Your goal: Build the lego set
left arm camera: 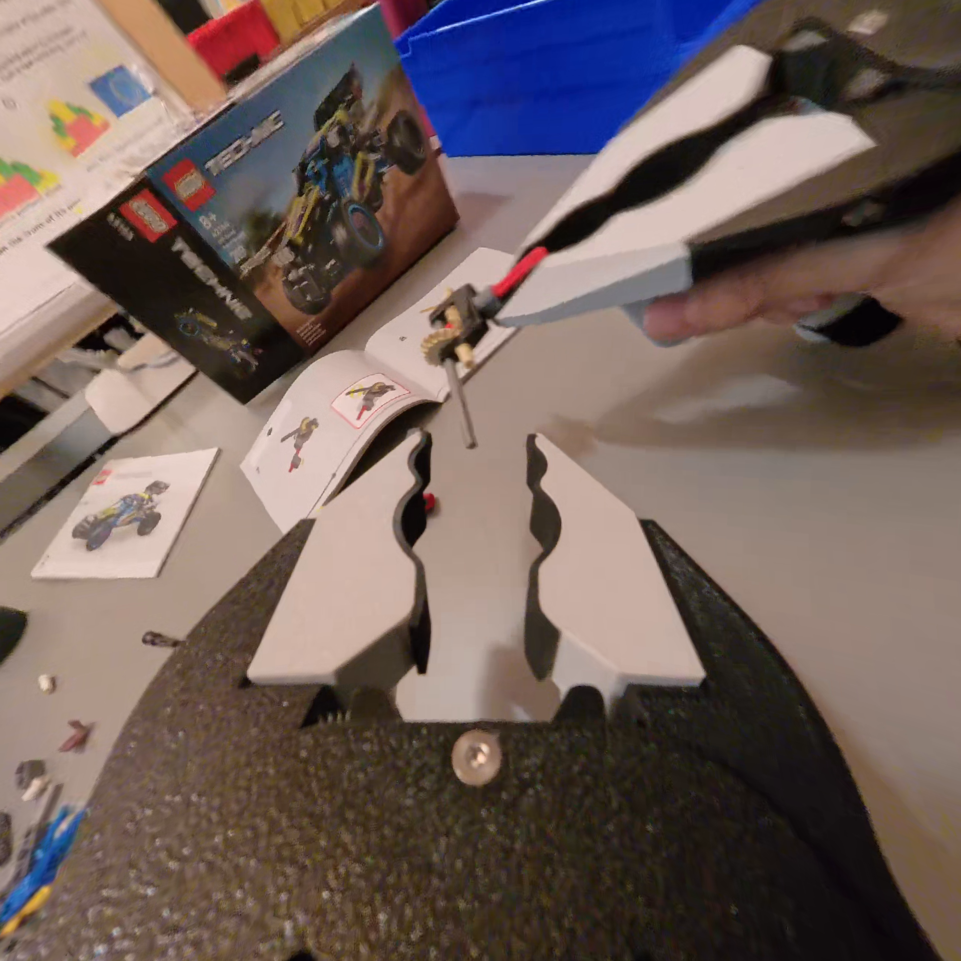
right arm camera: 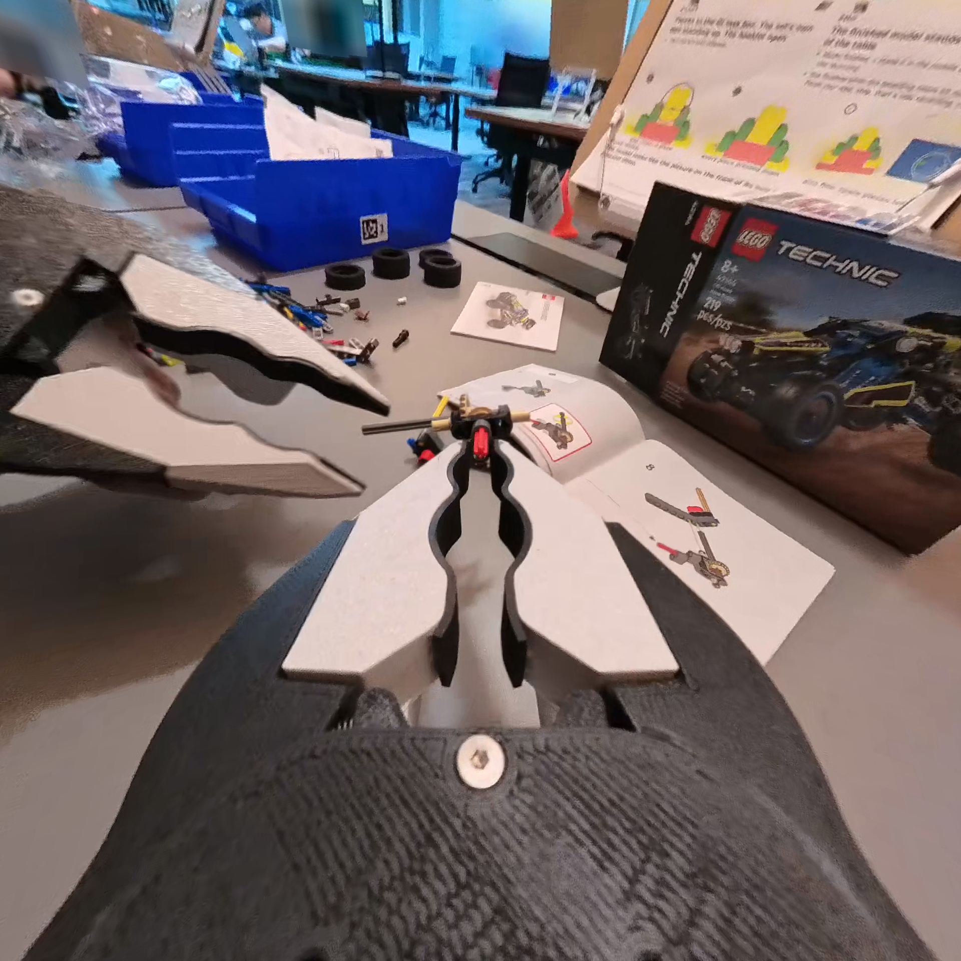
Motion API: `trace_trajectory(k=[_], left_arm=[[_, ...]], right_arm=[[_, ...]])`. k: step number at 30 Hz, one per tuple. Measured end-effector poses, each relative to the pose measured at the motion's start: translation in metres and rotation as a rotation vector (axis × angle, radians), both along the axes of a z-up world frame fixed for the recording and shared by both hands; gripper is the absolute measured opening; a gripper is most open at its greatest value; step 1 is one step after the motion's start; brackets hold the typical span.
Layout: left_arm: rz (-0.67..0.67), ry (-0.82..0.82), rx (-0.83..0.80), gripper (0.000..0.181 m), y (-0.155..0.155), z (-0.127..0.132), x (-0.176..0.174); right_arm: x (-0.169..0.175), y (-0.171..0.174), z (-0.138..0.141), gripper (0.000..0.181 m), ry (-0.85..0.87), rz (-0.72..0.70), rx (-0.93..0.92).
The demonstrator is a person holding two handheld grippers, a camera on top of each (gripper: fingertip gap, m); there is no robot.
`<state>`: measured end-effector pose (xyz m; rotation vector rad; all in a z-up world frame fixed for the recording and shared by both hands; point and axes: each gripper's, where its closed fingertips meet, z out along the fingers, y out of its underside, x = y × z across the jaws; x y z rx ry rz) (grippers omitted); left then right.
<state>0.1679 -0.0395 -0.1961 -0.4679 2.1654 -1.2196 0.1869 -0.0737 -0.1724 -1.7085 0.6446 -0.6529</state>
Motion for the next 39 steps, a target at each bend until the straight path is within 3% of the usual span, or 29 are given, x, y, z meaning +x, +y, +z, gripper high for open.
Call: trace_trajectory(k=[6, 10, 23, 29, 39], left_arm=[[0.016, 0.132, -0.175, 0.014, -0.01, 0.008, 0.018], [-0.011, 0.161, -0.207, 0.001, -0.015, 0.008, 0.025], [-0.186, -0.012, -0.253, 0.009, -0.03, 0.024, 0.029], [-0.177, -0.225, -0.092, 0.014, -0.023, 0.028, 0.025], [-0.125, -0.219, -0.077, 0.014, -0.021, 0.022, 0.031]], right_arm=[[0.0, 0.001, 0.009, 0.005, -0.113, 0.0, 0.033], [0.002, -0.001, 0.012, 0.005, -0.15, -0.014, 0.033], [0.008, -0.015, 0.024, 0.005, -0.267, -0.072, 0.045], [0.008, -0.013, 0.023, 0.005, -0.276, -0.063, 0.032], [0.006, -0.008, 0.021, 0.005, -0.28, -0.038, 0.003]])
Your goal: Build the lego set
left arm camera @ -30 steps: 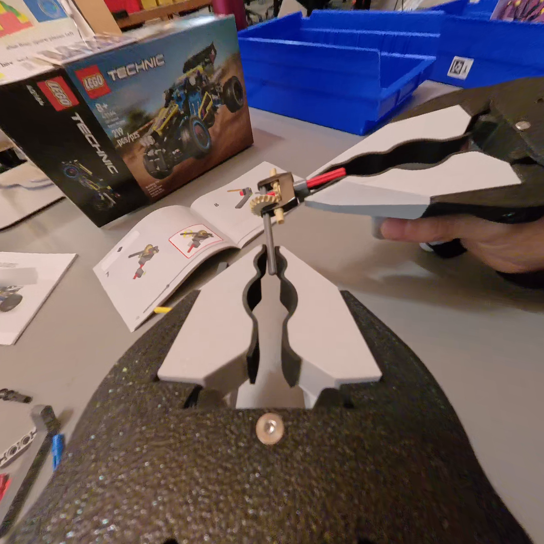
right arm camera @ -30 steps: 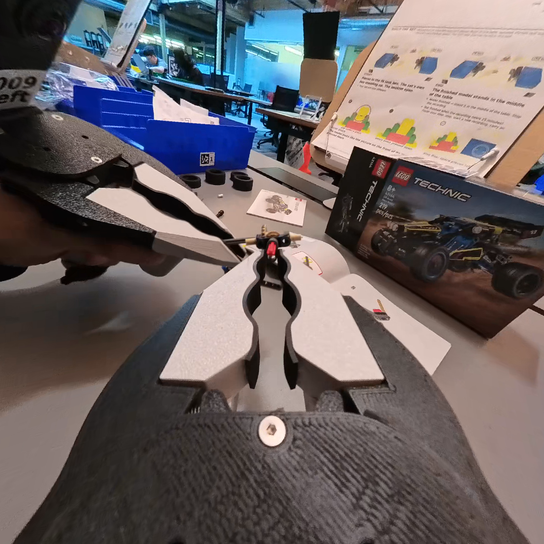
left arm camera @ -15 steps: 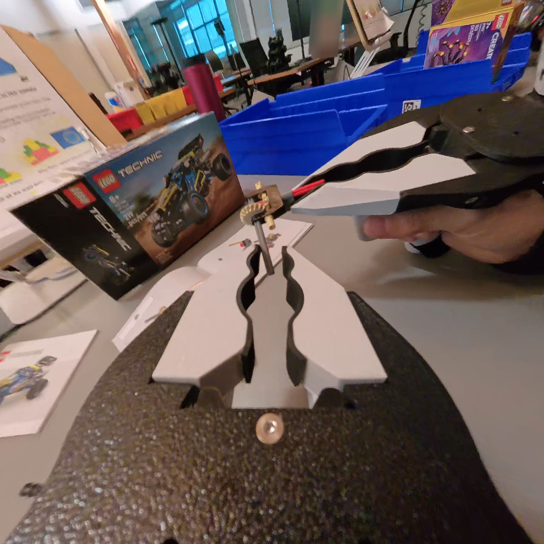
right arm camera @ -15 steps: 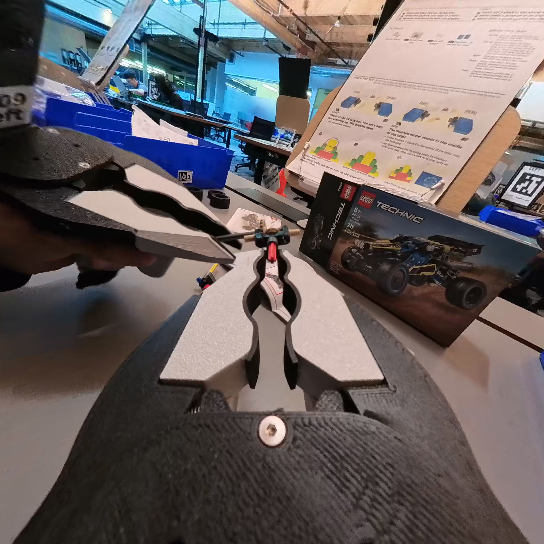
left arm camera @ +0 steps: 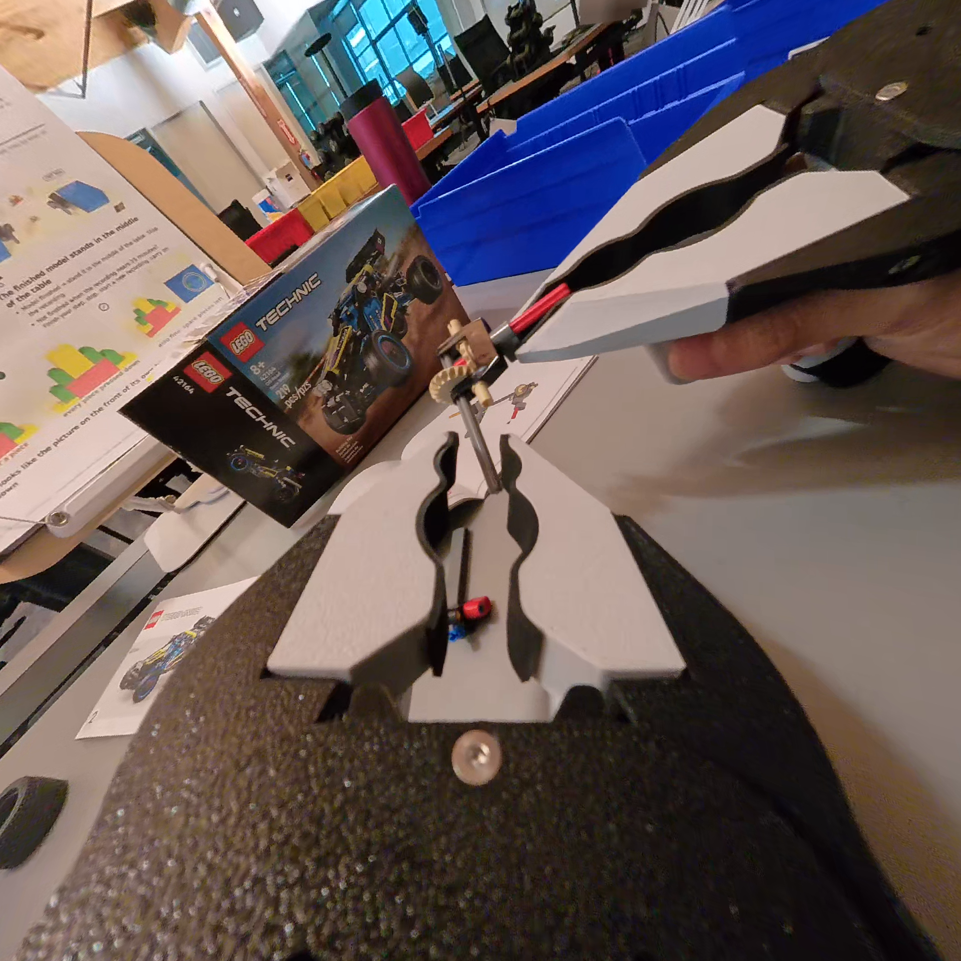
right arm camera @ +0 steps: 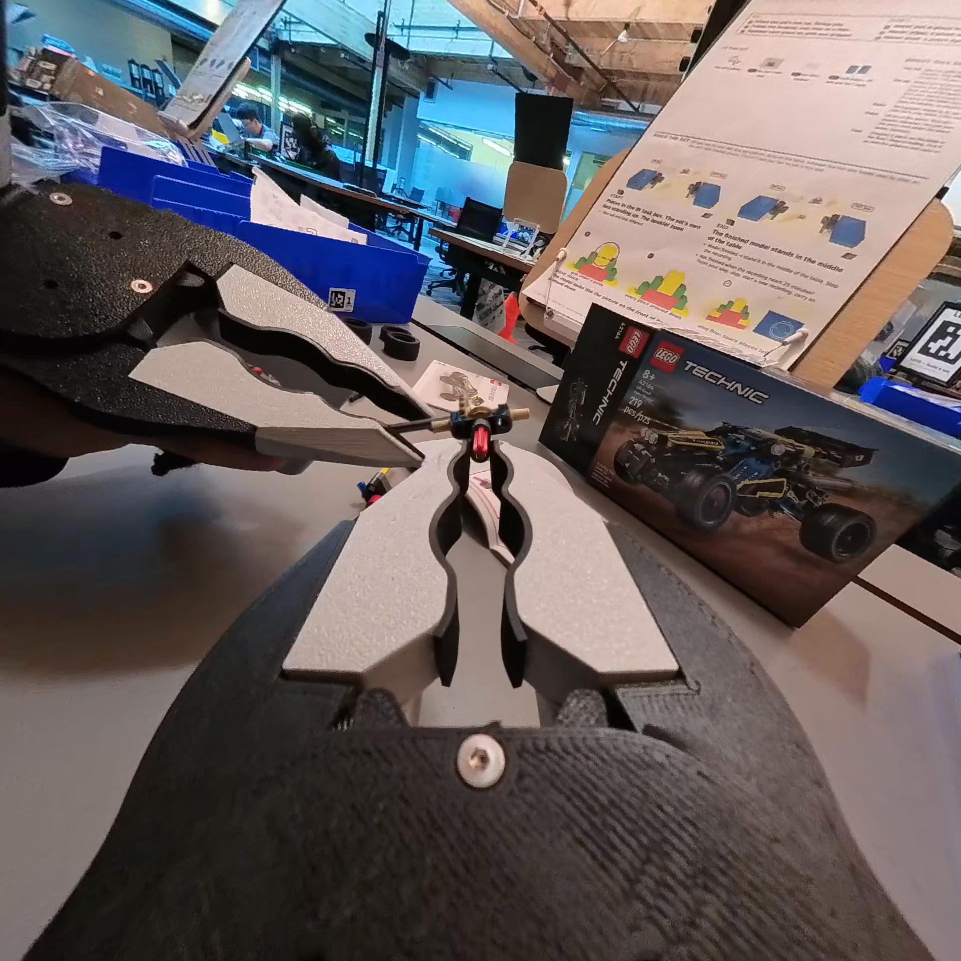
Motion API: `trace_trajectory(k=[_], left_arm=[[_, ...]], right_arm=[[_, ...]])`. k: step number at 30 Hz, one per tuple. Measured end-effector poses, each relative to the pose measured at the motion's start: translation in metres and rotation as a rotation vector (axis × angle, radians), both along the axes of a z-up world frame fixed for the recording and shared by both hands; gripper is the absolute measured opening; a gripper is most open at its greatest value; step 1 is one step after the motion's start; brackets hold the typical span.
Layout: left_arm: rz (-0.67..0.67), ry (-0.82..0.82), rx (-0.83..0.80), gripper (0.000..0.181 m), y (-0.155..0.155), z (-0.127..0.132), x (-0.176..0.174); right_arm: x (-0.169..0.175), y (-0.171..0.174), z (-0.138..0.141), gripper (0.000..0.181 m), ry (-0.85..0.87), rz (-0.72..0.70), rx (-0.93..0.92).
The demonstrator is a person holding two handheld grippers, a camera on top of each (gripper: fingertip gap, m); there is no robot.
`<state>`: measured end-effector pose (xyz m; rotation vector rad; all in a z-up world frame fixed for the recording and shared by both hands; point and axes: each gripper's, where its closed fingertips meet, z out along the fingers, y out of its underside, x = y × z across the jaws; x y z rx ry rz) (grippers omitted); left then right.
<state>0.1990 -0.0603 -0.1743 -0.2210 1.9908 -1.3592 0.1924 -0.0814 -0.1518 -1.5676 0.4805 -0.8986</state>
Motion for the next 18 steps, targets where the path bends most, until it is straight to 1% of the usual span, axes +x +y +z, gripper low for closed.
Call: trace_trajectory(k=[5, 14, 18], left_arm=[[-0.003, -0.009, 0.02, 0.01, -0.0019, -0.0046, -0.0013], [-0.009, -0.038, -0.015, 0.008, -0.0014, 0.0038, -0.0026], [0.004, -0.051, 0.001, 0.007, -0.0005, 0.0033, -0.0015]], right_arm=[[-0.0002, -0.0007, 0.0009, 0.005, -0.003, 0.0, 0.006], [-0.0012, 0.0009, 0.0002, 0.006, -0.007, 0.004, -0.005], [-0.0014, 0.0015, -0.0002, 0.006, -0.009, 0.003, -0.011]])
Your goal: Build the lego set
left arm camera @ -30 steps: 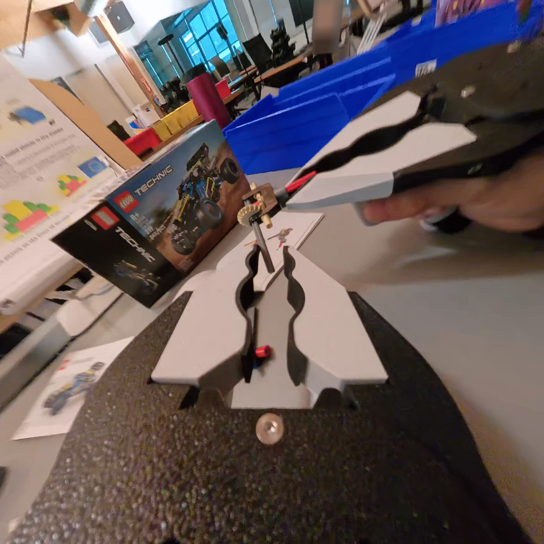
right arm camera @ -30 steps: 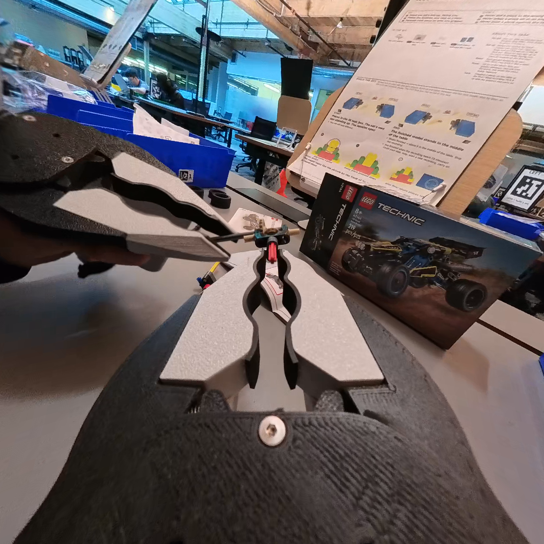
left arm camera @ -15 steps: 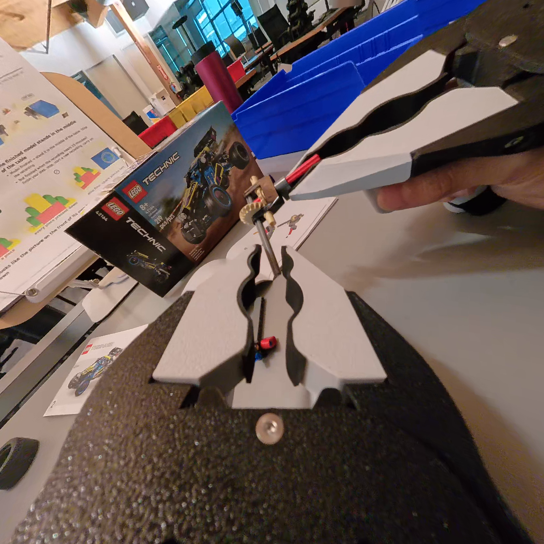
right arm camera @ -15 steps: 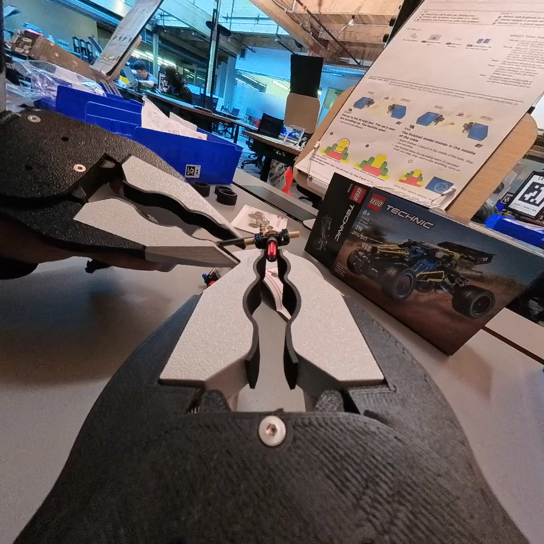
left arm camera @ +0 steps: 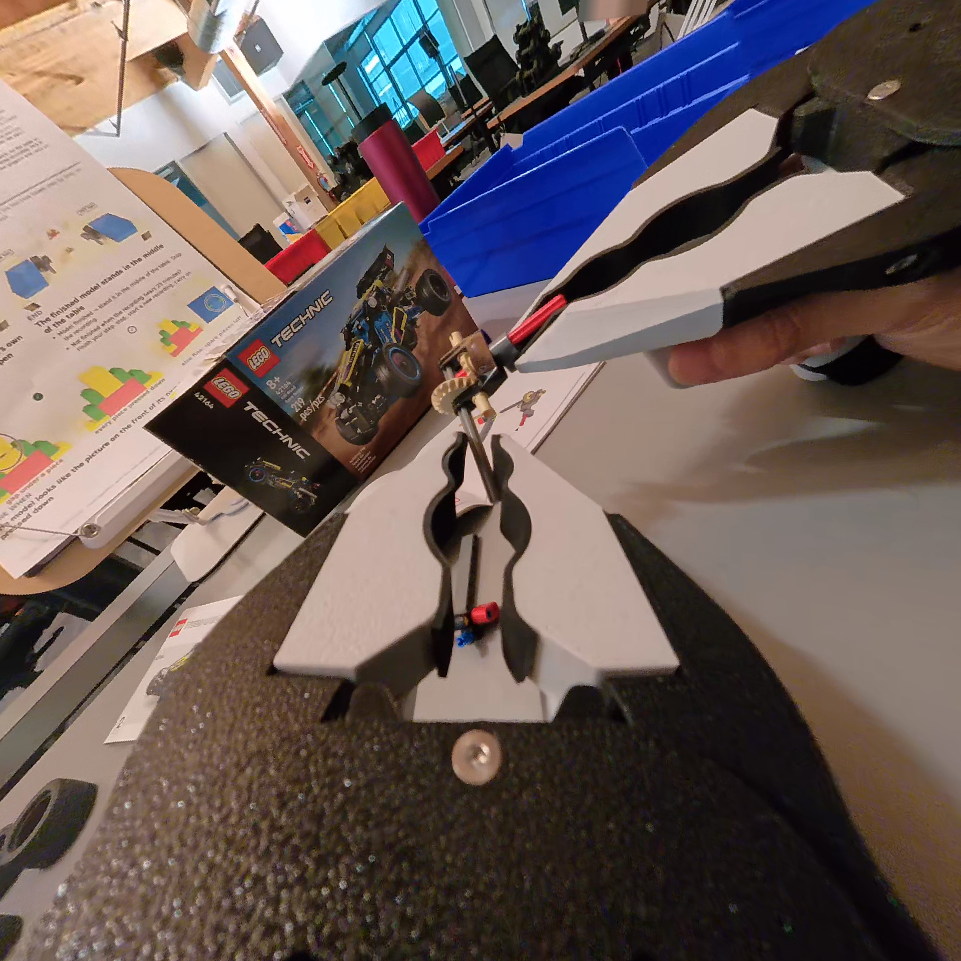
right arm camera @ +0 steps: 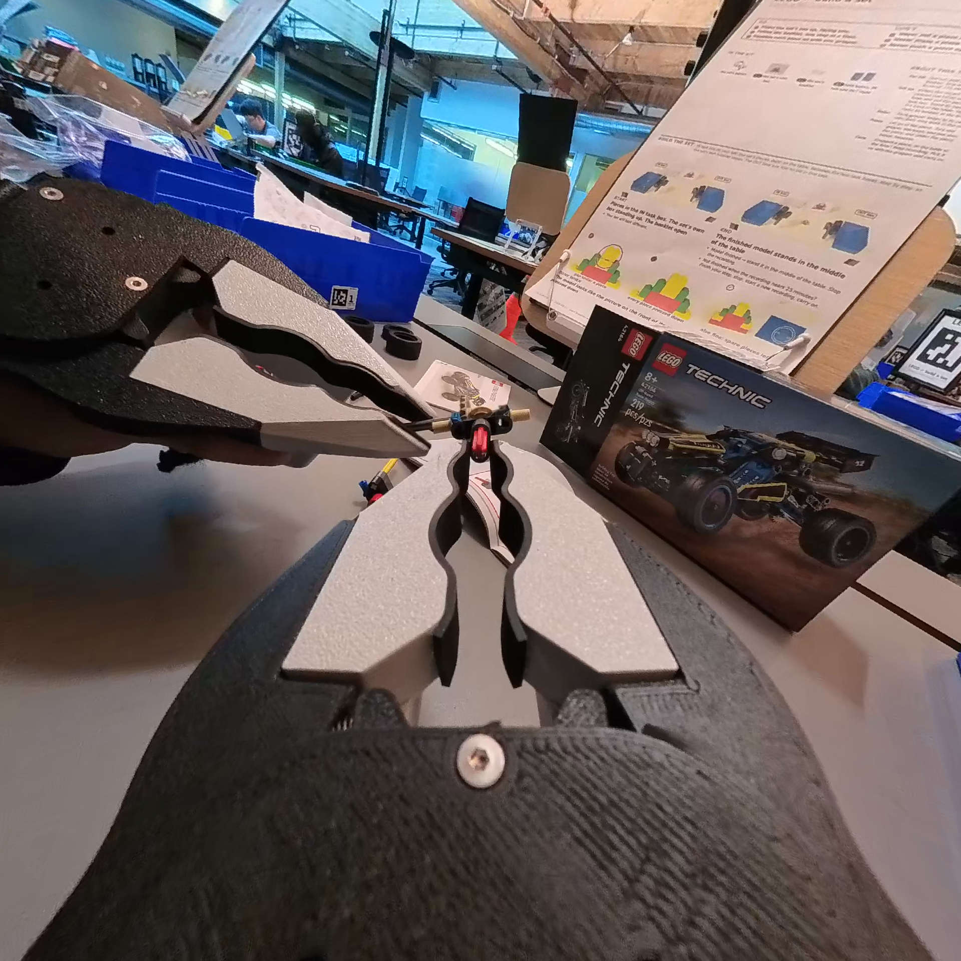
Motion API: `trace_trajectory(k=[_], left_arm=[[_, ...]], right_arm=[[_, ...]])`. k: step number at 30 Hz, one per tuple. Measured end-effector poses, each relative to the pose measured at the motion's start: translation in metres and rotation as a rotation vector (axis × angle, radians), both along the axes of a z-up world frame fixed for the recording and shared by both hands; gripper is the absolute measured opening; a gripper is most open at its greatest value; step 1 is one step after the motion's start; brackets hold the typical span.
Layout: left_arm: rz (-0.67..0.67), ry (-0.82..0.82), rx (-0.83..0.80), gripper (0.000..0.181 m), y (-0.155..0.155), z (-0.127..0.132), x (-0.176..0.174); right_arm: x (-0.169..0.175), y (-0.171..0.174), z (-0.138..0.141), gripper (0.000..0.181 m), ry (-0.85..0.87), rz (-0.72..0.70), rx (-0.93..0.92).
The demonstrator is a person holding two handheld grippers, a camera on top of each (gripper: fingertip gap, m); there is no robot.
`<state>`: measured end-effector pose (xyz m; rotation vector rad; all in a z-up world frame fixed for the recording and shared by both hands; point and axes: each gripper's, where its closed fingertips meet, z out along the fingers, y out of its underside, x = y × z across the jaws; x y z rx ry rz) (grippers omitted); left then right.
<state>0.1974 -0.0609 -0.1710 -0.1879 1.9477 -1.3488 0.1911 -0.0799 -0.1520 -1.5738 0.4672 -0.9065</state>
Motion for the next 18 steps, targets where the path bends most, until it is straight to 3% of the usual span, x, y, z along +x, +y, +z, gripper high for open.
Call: trace_trajectory(k=[18], left_arm=[[0.023, 0.044, -0.048, 0.001, 0.006, 0.0044, 0.0052]], right_arm=[[-0.0021, 0.0049, -0.0035, 0.006, -0.008, 0.01, -0.04]])
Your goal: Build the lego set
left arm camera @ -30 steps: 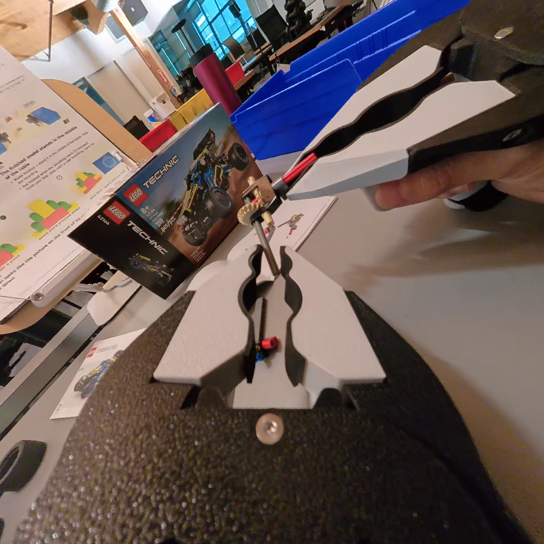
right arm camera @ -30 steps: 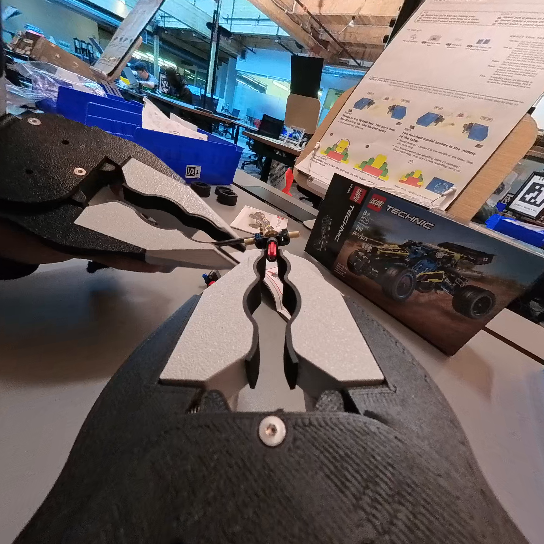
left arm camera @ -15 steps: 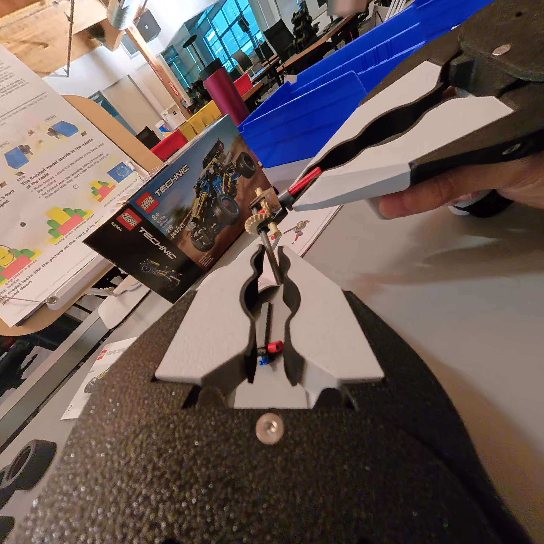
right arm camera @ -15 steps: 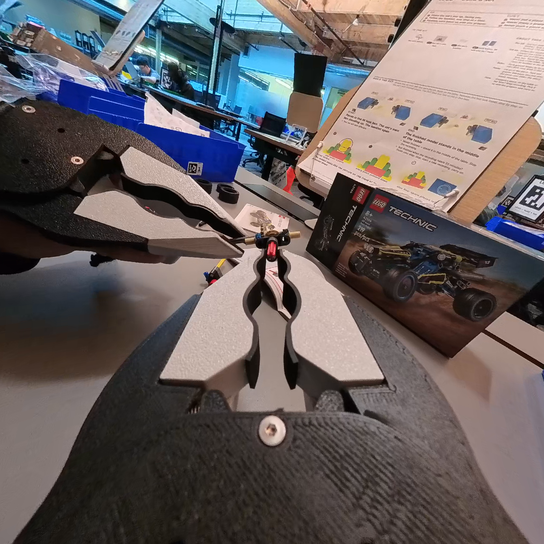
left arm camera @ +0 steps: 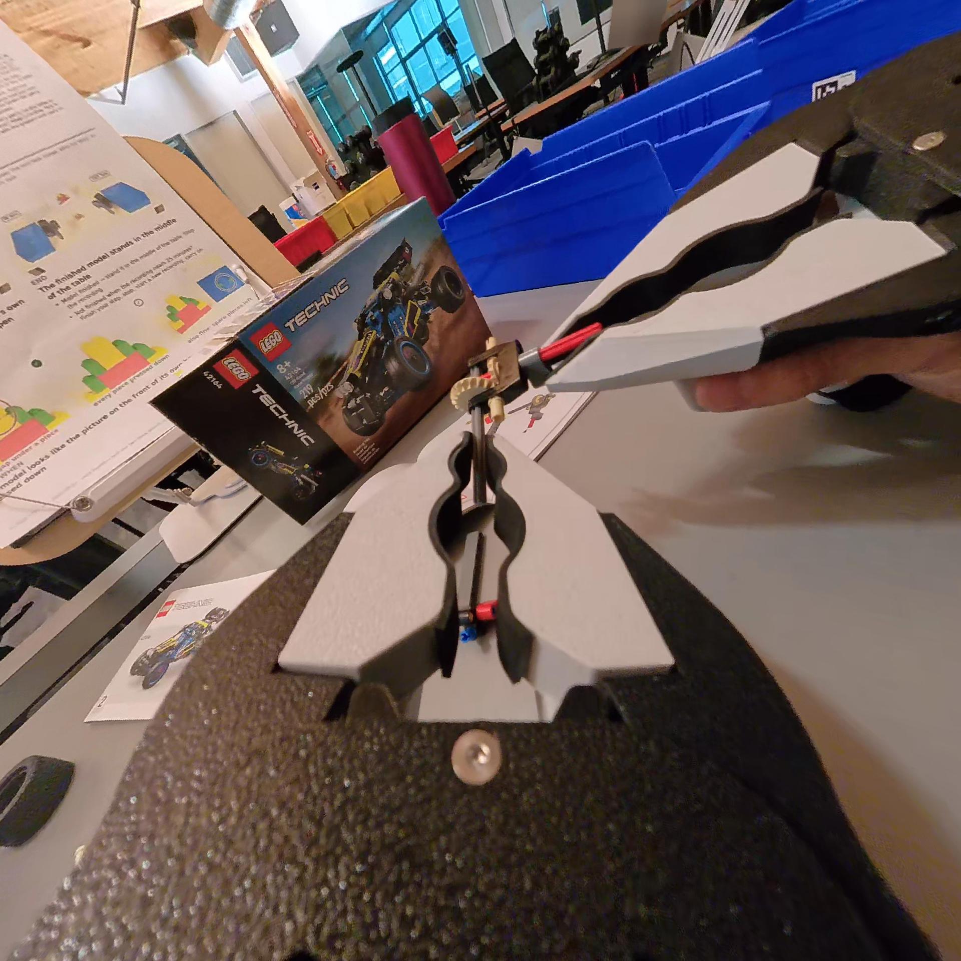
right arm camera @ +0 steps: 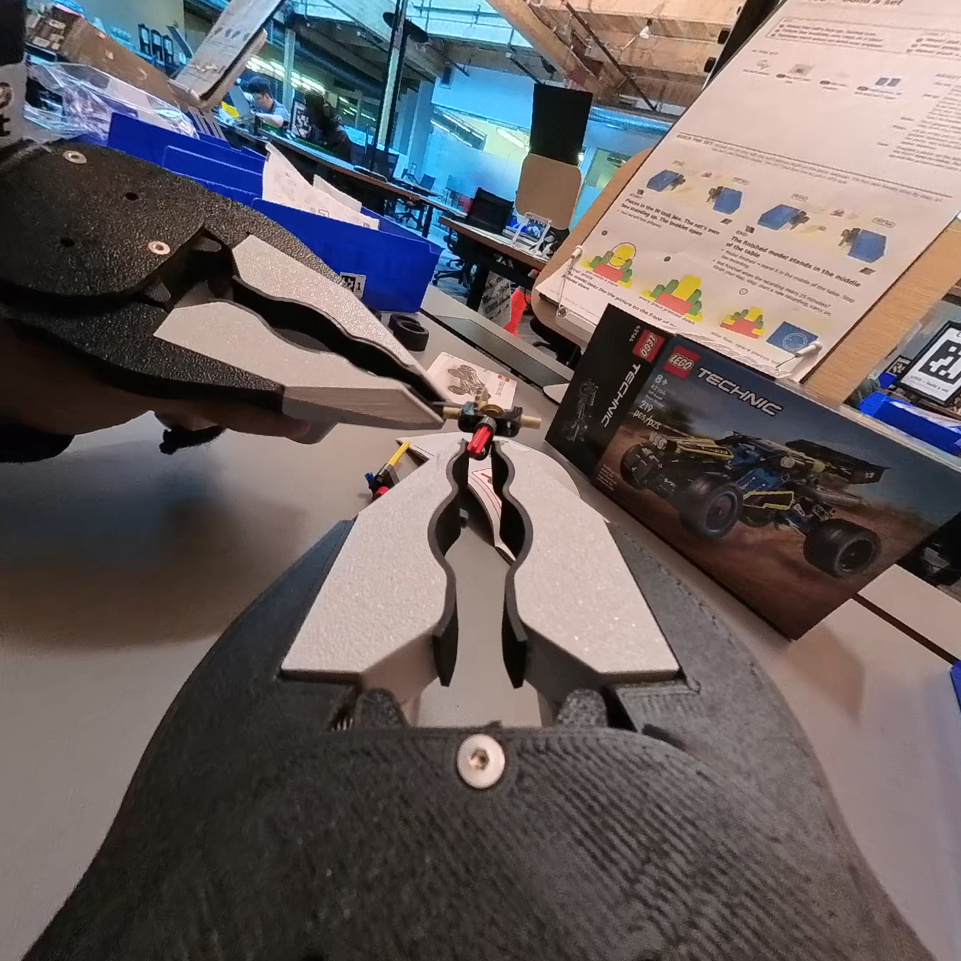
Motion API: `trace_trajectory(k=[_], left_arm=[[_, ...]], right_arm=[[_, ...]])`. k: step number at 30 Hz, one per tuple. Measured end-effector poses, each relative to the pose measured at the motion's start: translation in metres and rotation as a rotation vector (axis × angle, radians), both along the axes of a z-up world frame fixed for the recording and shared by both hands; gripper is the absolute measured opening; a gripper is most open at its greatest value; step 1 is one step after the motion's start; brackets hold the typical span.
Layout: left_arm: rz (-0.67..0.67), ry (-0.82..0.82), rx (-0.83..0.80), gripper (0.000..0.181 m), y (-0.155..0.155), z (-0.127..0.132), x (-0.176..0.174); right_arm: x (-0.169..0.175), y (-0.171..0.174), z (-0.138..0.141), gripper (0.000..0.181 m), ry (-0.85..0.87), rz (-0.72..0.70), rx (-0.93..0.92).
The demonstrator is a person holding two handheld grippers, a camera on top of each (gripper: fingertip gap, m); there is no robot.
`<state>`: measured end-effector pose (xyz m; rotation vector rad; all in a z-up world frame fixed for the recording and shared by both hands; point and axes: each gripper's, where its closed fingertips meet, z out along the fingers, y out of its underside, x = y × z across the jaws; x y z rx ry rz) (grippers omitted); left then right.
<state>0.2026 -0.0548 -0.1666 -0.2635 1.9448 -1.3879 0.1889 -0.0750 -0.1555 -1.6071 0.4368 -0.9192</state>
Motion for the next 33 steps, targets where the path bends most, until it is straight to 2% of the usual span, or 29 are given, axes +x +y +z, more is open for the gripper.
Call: trace_trajectory(k=[33], left_arm=[[0.027, 0.052, -0.01, 0.001, 0.0066, -0.003, 0.0063]], right_arm=[[-0.0016, 0.0036, -0.004, 0.004, -0.062, -0.005, -0.073]])
